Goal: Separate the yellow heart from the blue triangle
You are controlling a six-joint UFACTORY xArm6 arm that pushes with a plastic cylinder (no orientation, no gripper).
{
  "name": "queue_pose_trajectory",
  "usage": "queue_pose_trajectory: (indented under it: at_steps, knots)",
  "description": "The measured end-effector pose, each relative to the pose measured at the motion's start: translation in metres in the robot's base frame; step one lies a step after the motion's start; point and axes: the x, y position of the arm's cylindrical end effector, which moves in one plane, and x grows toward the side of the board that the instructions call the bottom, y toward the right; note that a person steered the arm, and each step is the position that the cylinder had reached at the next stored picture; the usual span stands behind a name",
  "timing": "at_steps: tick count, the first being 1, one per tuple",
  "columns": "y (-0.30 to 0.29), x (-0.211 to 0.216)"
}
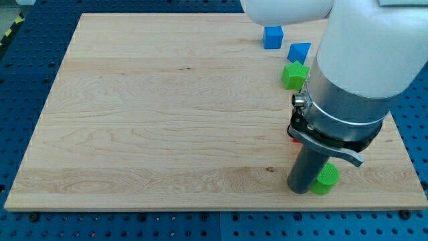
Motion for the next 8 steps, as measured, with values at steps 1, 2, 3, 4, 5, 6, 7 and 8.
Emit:
queue_pose_trajectory:
  at_steps: [1, 2, 3, 4, 5, 6, 7, 8]
  knots:
    - [-0.016, -0.007]
    - [-0.063, -0.045]
    - [-0.115, -0.098]
    - [-0.154, -0.158]
    - [-0.155, -0.235]
    - [-0.144, -0.322]
    - [-0.110, -0.397]
    - [-0.103, -0.405]
